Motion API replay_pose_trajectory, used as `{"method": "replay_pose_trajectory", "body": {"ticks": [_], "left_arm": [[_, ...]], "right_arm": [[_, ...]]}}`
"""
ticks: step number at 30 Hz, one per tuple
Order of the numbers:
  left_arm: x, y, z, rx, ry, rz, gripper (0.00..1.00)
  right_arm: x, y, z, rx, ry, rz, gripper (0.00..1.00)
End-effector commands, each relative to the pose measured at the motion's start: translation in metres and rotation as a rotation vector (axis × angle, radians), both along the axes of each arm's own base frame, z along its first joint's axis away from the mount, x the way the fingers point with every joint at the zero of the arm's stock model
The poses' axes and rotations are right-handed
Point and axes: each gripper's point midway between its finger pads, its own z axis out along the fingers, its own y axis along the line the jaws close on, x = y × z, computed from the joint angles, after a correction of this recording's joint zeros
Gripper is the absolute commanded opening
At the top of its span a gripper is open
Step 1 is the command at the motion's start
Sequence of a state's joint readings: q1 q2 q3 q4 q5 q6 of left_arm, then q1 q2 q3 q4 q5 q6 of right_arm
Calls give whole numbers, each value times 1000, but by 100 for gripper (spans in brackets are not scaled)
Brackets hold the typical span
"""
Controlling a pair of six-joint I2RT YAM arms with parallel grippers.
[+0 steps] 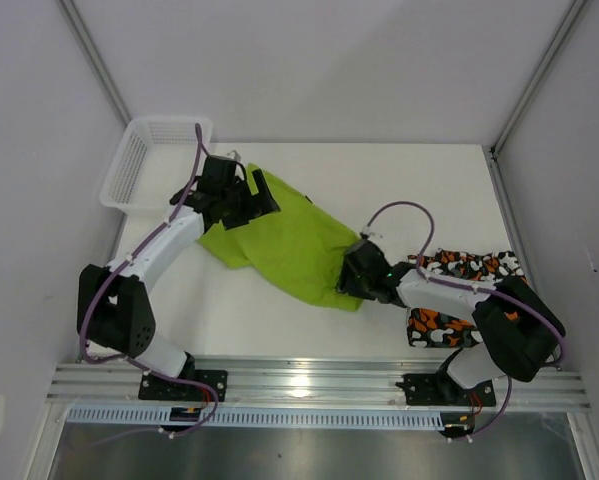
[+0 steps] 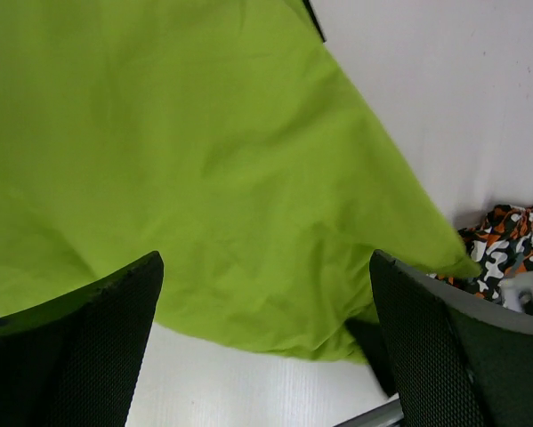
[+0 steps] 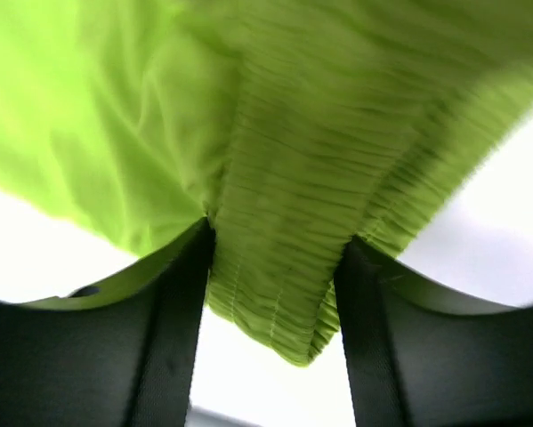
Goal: Fold and stack the shorts
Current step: Fold the shorts
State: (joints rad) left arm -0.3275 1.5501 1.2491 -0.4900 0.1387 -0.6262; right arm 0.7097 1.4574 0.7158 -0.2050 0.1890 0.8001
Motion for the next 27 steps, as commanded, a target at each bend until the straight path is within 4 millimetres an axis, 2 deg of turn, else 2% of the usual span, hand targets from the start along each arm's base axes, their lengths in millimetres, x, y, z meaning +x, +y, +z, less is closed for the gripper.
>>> {"method": "replay_pose_trajectory", "body": {"ticks": [1,3,4,5,7,11,14,15,16,17,18,20,21,23,24,26,27], "left_arm": [[-10,6,28,32,-102,-9,98],[-16,9,27,45,-104,-7,98],[-19,10,34,42,-118,-6,98],[-22,10,34,45,-120,-10,98],[-28,7,39,39,-135,-27,98],[-43,-6,36,44,-143,-84,98],[-54,-18,31,70,-147,-126,98],[-60,-25,29,81,-143,-148,98],[-62,-26,25,104,-142,-150,98],[-65,-29,23,113,-142,-161,98],[-69,-36,23,131,-154,-178,98],[-73,-43,23,161,-180,-208,98],[-81,-55,23,169,-193,-245,98],[-85,-63,24,205,-223,-263,98],[-94,-75,25,214,-235,-298,98],[-96,-80,24,266,-255,-295,98],[-106,-91,26,280,-268,-330,97]], "right_arm": [[-21,66,16,75,-42,75,59],[-25,92,35,107,-73,128,64],[-33,103,40,112,-82,164,73],[-32,107,51,114,-100,170,78],[-34,107,62,113,-109,188,86],[-32,100,79,130,-143,191,89],[-32,89,94,207,-162,180,89],[-31,85,108,258,-183,179,89],[-37,79,103,280,-161,187,89],[-30,73,110,310,-180,167,89],[-32,68,123,358,-199,174,89],[-27,51,122,372,-202,136,90],[-25,44,129,390,-218,127,90],[-25,31,123,381,-204,110,90],[-17,20,122,371,-213,84,89],[-16,12,121,379,-212,84,84],[-9,3,118,368,-221,65,81]]}}
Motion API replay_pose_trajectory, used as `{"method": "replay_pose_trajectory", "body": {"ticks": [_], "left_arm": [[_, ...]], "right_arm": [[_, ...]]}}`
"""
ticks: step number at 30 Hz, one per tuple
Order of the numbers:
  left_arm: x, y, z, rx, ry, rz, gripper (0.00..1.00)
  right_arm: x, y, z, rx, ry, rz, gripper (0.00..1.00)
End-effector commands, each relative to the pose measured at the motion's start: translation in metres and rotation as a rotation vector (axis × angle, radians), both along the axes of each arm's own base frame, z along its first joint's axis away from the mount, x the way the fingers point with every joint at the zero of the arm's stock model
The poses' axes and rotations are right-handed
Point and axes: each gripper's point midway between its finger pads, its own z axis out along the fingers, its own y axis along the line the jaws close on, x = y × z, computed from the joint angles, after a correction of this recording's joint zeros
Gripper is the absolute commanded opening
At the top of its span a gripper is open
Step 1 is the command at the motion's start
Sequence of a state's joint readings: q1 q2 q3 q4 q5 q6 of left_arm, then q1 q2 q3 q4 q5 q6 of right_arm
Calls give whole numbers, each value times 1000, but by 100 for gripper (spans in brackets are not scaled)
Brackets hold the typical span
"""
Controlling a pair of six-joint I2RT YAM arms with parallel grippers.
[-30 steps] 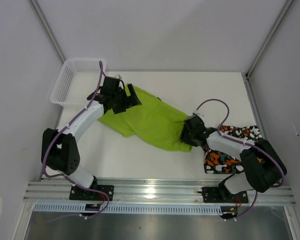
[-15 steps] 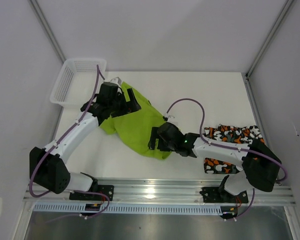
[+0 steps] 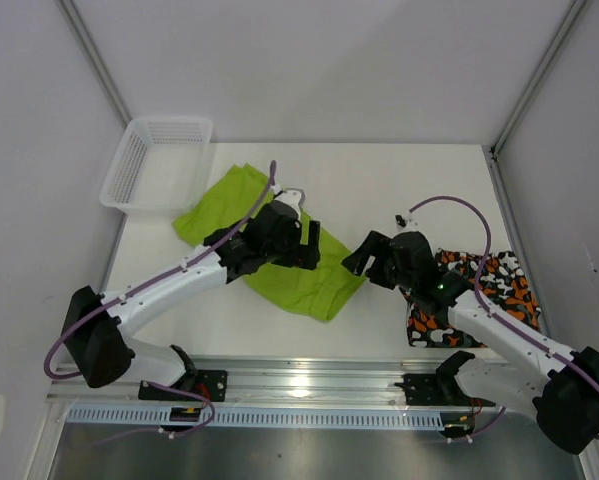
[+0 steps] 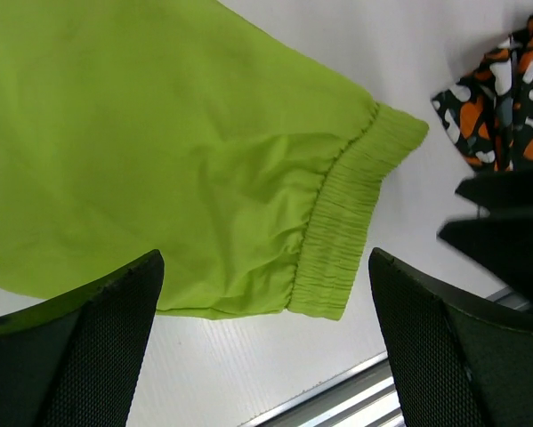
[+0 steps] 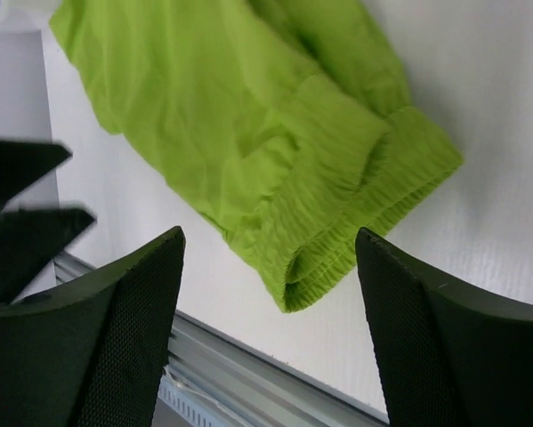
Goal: Fold and stack the shorts
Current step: Fold the shorts
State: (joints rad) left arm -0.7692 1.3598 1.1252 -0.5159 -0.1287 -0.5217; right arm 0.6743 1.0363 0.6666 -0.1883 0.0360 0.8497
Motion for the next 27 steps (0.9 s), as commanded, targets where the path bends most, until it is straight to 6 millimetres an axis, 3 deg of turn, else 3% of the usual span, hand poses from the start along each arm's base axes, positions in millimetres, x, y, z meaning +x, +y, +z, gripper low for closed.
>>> {"method": "replay_pose_trajectory", "body": {"ticks": [1,2,4,5,11,13,14,16,18,24,27], "left_arm": [[-3,-16,11,91,-113,-30,97],[-1,-19,18,112,-147,-15,97],[-14,-28,6,196,-145,-45,97],[-16,-33,11,217,-170,-44,97],[-29,-39,-3,290,-155,-65,96],[-31,-42,0,253,-164,-58,96],[-35,-36,-6,252,-158,-59,95],[-42,-37,-19,222,-147,-71,96],[-46,-41,-18,180,-157,-82,96],[-59,-53,-42,187,-158,-120,95],[-63,-58,-48,171,-157,-153,95]], "right_arm": [[5,-12,-2,3,-22,23,77],[8,-13,-1,3,-36,30,75],[15,-20,-2,-39,-68,34,73],[20,-22,-2,-60,-76,25,73],[43,-30,-16,-152,-91,23,64],[50,-28,-16,-119,-100,42,58],[53,-27,-24,-122,-81,44,57],[60,-20,-21,-91,-110,73,54],[66,-15,-24,-86,-114,80,53],[69,0,-26,-44,-135,147,52],[67,4,-30,-34,-125,170,47]]}}
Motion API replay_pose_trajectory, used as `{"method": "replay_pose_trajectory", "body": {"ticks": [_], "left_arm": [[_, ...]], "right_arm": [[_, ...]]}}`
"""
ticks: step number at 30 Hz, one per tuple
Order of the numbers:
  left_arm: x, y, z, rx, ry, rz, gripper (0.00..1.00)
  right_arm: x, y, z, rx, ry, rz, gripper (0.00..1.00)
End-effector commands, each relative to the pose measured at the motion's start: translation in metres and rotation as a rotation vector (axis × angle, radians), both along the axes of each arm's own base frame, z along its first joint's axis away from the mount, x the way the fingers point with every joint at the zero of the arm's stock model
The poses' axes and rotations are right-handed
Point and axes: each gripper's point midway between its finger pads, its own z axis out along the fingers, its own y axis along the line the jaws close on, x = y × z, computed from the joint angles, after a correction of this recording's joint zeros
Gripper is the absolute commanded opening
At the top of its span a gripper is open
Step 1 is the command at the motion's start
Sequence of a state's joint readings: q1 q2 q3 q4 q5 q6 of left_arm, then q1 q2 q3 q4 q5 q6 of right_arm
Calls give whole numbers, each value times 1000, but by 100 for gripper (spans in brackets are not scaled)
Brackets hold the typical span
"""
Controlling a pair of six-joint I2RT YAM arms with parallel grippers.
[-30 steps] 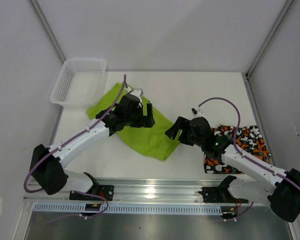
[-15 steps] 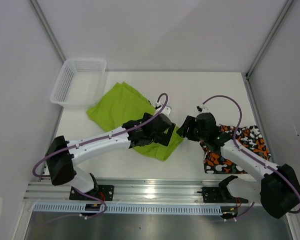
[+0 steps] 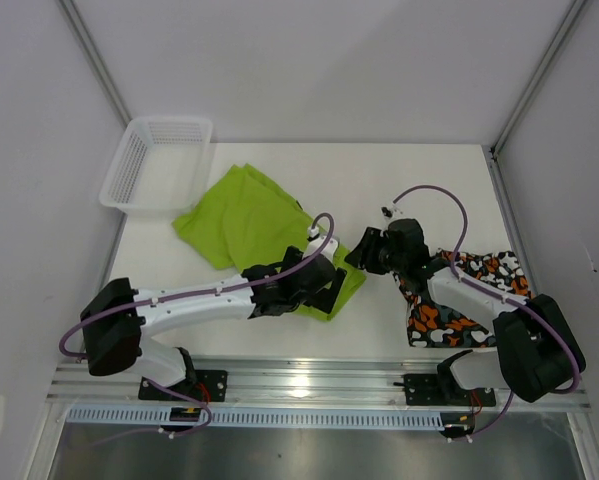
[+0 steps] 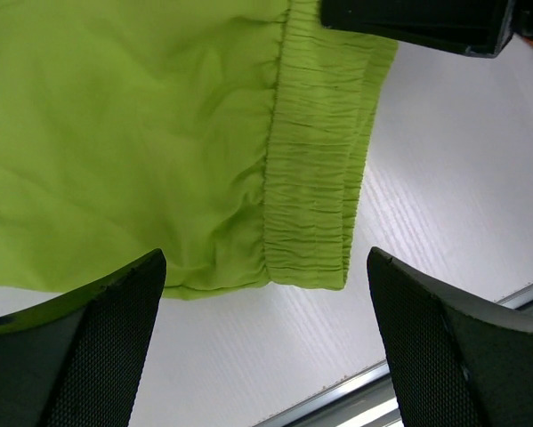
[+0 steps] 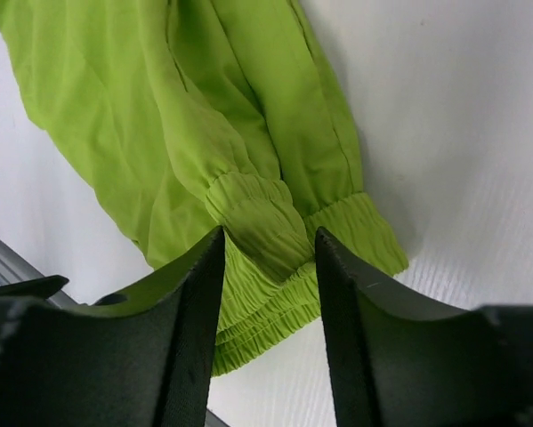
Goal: Fold and stack the shorts
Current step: Fold the shorts
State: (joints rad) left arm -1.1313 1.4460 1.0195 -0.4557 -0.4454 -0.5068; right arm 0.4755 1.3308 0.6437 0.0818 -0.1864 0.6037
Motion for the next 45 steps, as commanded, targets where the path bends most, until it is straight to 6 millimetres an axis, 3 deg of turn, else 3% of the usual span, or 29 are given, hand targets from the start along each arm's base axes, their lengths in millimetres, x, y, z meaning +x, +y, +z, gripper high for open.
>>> {"method": "replay_pose_trajectory", "body": {"ticks": [1,7,16,23,35,41,45], "left_arm": [[1,-17,6,-84,-27,-21,95],[-3,-24,13,-96,-60,-57,95],[-8,-30,6,-12,-102,-82,95],[-16,-33,-5,79,-166,-99,94],[-2,-25,-29,270,-216,60,88],[4,-15,-40,397,-242,129,77],[4,-18,-47,407,-239,136,61]], "right_arm": [[14,15,26,58,-93,55,43],[11,18,33,82,-75,57,0],[-1,27,66,197,34,23,0],[-9,31,68,226,120,24,0],[-10,30,64,233,138,6,0],[-10,30,66,238,137,6,0],[-9,30,66,242,140,-1,0]]}}
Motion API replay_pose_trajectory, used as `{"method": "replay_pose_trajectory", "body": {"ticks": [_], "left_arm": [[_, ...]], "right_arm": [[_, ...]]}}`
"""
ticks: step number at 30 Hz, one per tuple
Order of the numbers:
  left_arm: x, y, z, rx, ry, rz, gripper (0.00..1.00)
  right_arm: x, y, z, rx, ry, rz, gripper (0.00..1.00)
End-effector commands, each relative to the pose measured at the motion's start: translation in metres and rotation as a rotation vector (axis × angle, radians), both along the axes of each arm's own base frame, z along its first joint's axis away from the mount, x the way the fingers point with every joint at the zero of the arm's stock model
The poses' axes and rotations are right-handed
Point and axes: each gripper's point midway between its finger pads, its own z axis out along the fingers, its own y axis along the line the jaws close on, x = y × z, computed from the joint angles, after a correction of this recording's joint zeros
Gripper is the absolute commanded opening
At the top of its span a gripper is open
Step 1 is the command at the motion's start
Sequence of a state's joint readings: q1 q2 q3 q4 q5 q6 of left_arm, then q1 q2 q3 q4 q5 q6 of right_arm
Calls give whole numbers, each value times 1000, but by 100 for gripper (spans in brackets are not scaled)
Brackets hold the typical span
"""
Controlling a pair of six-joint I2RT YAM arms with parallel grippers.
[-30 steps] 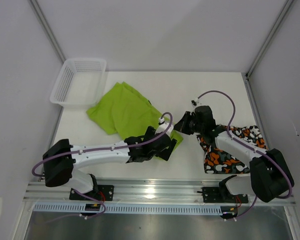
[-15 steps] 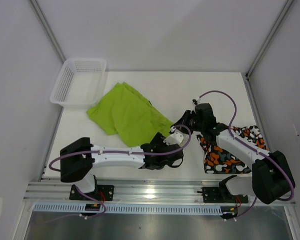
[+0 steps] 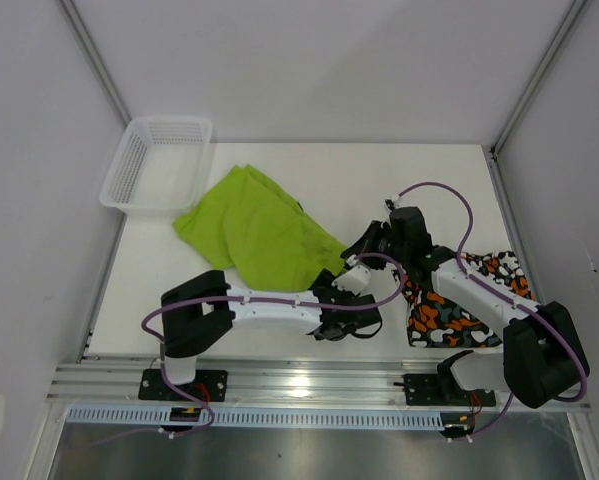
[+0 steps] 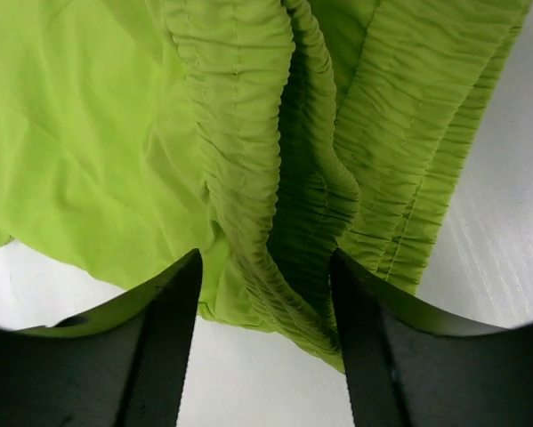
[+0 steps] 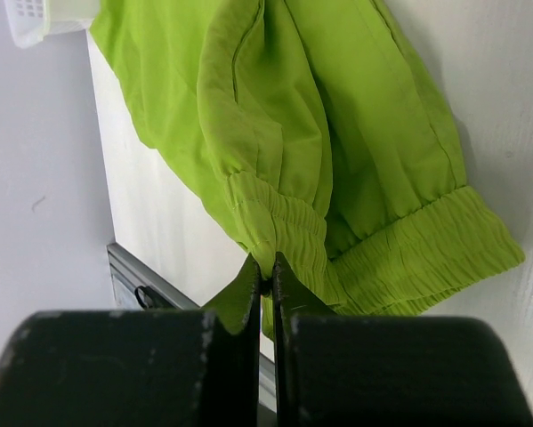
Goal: Fold and stack the shorts
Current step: Fold the shorts
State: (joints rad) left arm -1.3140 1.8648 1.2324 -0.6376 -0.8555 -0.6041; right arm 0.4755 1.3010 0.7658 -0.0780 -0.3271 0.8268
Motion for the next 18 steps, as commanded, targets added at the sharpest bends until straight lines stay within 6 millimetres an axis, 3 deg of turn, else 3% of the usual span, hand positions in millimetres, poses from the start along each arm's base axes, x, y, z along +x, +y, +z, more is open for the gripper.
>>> {"method": "replay_pose_trajectory", "body": {"ticks": [1,5,10,13,15,16,18], "left_arm": [[4,-1,9,-3,-53,46,59],[1,4,6,25,-67,59,49],[-7,10,0,45,-85,77,44],[-14,12,-4,59,-82,80,31],[-18,15,-2,66,-77,86,18],[-19,16,2,54,-71,89,1],[-21,18,8,24,-67,98,0]], "right_arm": [[5,4,20,39,-34,-1,0],[9,2,18,32,-32,-13,0],[19,-2,16,41,-22,-29,0],[24,-2,14,50,-4,-34,0],[24,-2,13,56,8,-32,0],[23,-2,12,57,17,-33,0],[17,-4,4,53,49,-41,0]]}}
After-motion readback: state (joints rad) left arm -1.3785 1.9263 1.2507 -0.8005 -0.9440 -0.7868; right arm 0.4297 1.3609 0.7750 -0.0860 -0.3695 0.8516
